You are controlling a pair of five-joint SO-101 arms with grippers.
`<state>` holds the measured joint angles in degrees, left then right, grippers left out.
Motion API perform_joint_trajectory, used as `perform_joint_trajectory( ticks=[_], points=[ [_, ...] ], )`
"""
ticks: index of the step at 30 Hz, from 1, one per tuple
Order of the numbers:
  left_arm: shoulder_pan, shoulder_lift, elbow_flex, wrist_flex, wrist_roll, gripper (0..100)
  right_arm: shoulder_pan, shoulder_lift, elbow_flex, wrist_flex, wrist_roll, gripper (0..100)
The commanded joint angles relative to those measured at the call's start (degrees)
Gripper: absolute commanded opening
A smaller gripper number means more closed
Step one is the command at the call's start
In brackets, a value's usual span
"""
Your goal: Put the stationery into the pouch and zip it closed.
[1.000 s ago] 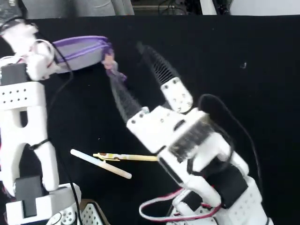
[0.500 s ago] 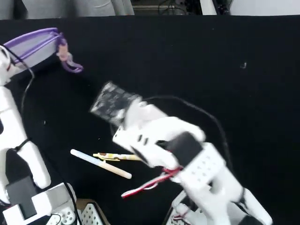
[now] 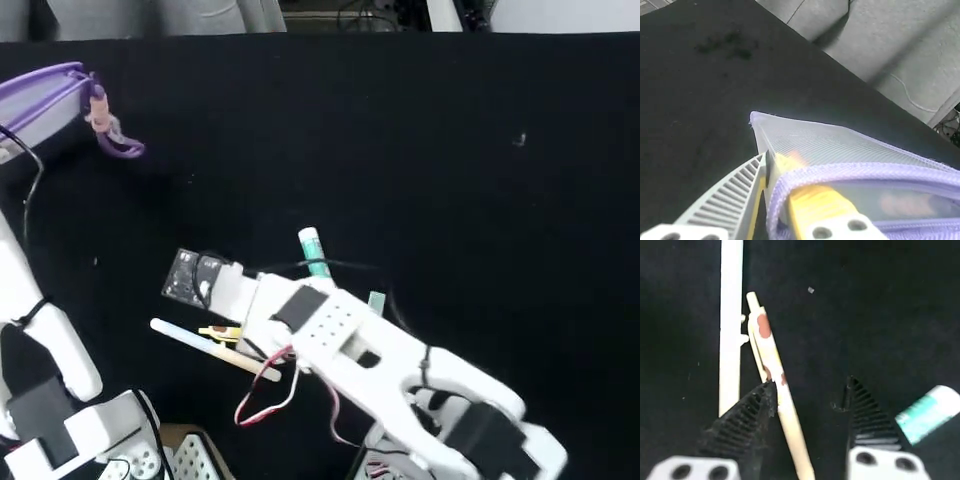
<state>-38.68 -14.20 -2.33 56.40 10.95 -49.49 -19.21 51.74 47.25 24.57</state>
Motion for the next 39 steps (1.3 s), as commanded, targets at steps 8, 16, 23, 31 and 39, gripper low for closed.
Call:
perform_joint_trajectory(
  ticks=[8, 16, 23, 31, 39],
  points=[
    [-0.2, -0.5, -1.0, -1.5, 0.4, 3, -2.8, 12.1, -9.5, 1.6, 0.4, 20.5],
    [-0.1, -1.0, -0.9, -1.2, 0.4, 3, -0.6, 24.5, -21.2, 9.6, 4.0, 20.3],
    [0.0, -1.0, -0.8, -1.2, 0.4, 3, 4.0, 37.3, -33.7, 16.4, 4.7, 1.5],
    [4.5, -1.0, -1.2, 0.5, 0.4, 3, 7.8, 28.2, -34.1, 17.5, 4.7, 3.1],
    [11.3, -0.4, -9.1, 9.8, 0.1, 3, 19.2, 8.7, -34.5, 19.4, 5.1, 1.1]
  ],
)
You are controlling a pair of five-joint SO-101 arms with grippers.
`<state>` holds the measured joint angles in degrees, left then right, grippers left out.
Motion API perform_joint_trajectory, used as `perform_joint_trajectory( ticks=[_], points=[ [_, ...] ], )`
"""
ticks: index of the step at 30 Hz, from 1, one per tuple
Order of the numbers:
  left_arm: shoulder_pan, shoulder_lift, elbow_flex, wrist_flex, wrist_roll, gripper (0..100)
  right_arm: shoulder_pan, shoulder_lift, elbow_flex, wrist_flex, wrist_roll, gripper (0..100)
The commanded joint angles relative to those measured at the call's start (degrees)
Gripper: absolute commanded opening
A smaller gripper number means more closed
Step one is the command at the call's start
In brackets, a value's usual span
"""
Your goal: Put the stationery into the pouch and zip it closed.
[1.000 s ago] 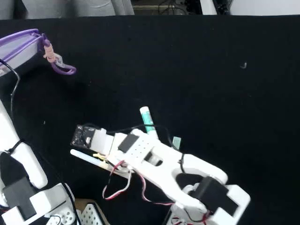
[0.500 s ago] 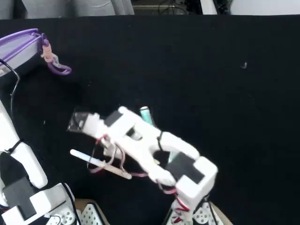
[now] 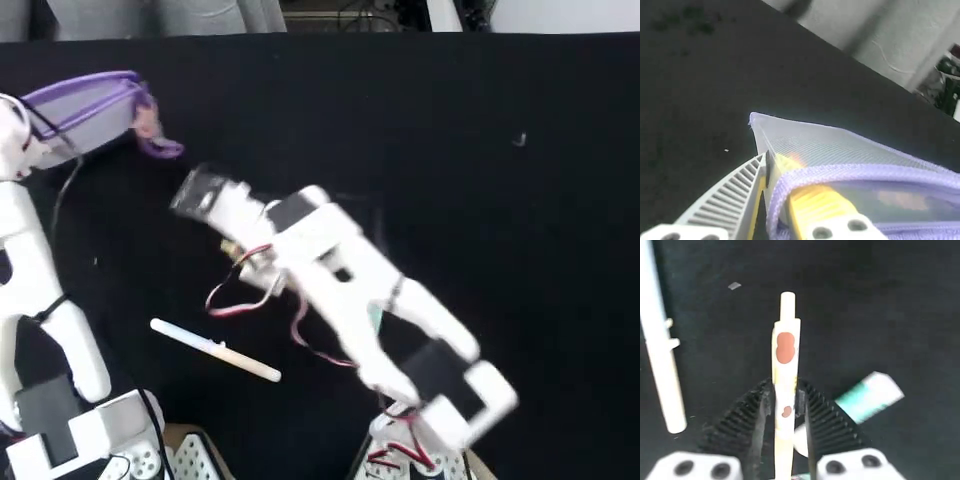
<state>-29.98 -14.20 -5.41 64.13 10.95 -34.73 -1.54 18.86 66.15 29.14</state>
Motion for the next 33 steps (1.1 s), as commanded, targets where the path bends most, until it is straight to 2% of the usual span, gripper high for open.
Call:
perform_joint_trajectory(
  ticks=[1, 7, 10, 17, 24, 29, 33],
  points=[
    [3.4, -0.4, -6.6, 3.0, 0.1, 3, 5.8, -11.4, -1.7, 0.4, 0.5, 1.1],
    [8.7, -0.4, -6.9, 5.3, 0.1, 3, 12.5, -23.5, -6.5, -0.4, 0.6, 1.1],
    [11.6, -0.4, -6.8, 5.7, 0.1, 3, 13.5, -26.6, -12.1, -1.7, 0.3, 1.1],
    [22.0, -0.8, -7.4, 9.1, 0.0, 3, 13.3, -27.9, -16.5, -14.1, -0.6, 1.1],
    [28.2, -0.4, -6.9, 9.3, 0.2, 3, 13.5, -28.0, -16.4, -27.3, -11.2, 1.1],
    [28.5, -0.4, -6.7, 9.5, 0.2, 3, 13.3, -29.3, -15.6, -34.3, -16.4, 1.1],
    [28.4, -0.4, -5.3, 9.1, 0.0, 3, 12.5, -33.5, -9.6, -42.9, -21.2, 1.1]
  ],
)
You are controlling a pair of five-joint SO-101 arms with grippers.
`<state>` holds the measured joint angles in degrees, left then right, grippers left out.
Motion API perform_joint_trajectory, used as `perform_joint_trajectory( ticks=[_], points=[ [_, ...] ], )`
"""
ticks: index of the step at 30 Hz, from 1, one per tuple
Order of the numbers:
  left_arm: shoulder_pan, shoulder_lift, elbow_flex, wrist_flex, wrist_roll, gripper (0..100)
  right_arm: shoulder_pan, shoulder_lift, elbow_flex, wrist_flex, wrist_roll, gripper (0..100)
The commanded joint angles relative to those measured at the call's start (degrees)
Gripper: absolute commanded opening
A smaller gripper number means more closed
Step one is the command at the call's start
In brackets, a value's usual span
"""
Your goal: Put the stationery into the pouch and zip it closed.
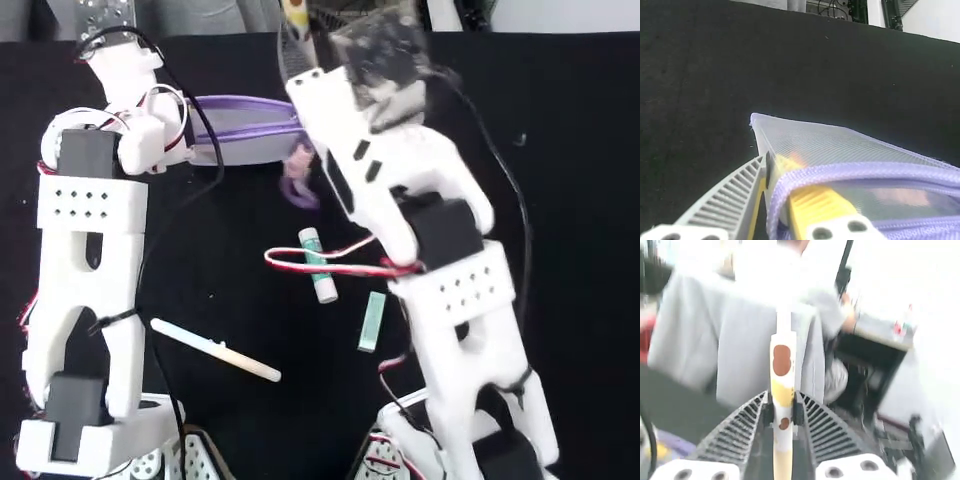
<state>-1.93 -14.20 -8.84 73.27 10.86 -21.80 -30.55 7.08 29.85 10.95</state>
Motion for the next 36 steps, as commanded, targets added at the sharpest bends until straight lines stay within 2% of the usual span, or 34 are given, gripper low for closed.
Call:
perform_joint_trajectory(
  ticks=[1, 7, 13, 22, 29, 31, 33, 36],
  points=[
    [0.3, -0.4, -1.4, -0.1, 0.1, 3, -1.1, -5.8, 4.7, -9.5, -3.7, 1.1],
    [0.2, -0.4, -0.7, -0.3, 0.1, 3, -5.4, -13.0, 24.0, -31.8, -3.9, 1.1],
    [0.2, -0.4, -0.7, -0.3, 0.1, 3, -9.3, -15.5, 36.0, -44.6, -4.2, 1.1],
    [0.2, -0.4, -0.7, -0.3, 0.1, 3, -11.2, -13.8, 43.7, -49.2, -3.8, 1.1],
    [0.1, -1.0, -1.0, 0.2, 0.1, 3, -10.0, 0.7, 42.7, -52.7, -3.7, 2.2],
    [-0.7, -1.0, -0.9, 0.2, 0.1, 3, -9.9, 4.6, 41.7, -53.1, -2.5, 9.3],
    [-1.9, -0.6, -0.6, -0.2, 0.1, 3, -10.1, 6.5, 40.4, -52.8, 0.3, 20.7],
    [-4.3, -0.4, -0.9, -0.5, 0.2, 3, -10.6, 6.2, 39.4, -50.8, 6.6, 34.8]
  ],
)
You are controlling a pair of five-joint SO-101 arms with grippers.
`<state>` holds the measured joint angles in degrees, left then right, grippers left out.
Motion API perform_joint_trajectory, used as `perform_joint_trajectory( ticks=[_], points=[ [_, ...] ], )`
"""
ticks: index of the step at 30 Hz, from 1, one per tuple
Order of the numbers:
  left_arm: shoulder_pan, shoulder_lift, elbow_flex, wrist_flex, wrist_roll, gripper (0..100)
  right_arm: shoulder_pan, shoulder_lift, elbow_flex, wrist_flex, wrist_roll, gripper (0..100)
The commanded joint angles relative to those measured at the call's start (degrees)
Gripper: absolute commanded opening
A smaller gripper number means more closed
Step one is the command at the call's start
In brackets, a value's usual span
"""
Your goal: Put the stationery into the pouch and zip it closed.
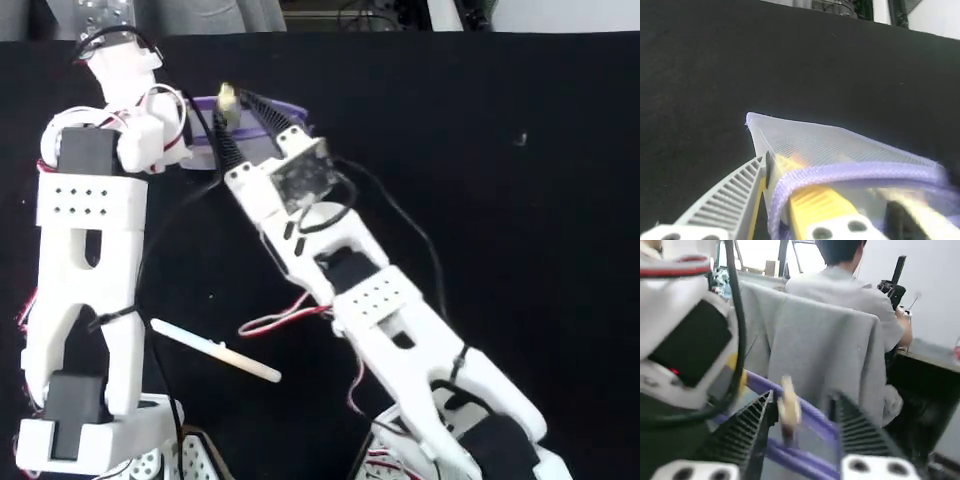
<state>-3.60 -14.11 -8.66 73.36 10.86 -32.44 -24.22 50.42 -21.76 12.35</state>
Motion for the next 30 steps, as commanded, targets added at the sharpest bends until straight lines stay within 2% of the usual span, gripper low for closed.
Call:
perform_joint_trajectory(
  ticks=[1, 7, 12, 17, 21, 26, 30],
  points=[
    [-3.2, -0.4, -0.9, -1.4, 0.2, 3, -0.6, -1.0, -4.6, 2.5, 7.1, 36.5],
    [-8.1, -0.4, -1.3, -2.5, 0.1, 3, -1.6, -11.8, -10.1, 19.0, 9.2, 32.7],
    [-13.7, -0.4, -1.1, -4.9, 0.1, 3, -1.7, -20.7, -21.1, 41.8, 9.2, 29.2],
    [-18.9, -0.4, -1.1, -6.2, 0.1, 3, -5.9, -21.6, -33.5, 65.6, 9.3, 28.6],
    [-23.6, -0.4, -0.7, -8.7, 0.1, 3, -10.8, -21.7, -34.4, 77.4, 9.8, 28.6],
    [-27.6, -0.4, -1.3, -9.3, 0.2, 3, -15.8, -21.4, -27.8, 81.5, 9.8, 28.6],
    [-29.2, -0.4, -1.4, -9.3, 0.3, 3, -20.4, -19.4, -17.1, 76.1, 9.8, 28.6]
  ],
)
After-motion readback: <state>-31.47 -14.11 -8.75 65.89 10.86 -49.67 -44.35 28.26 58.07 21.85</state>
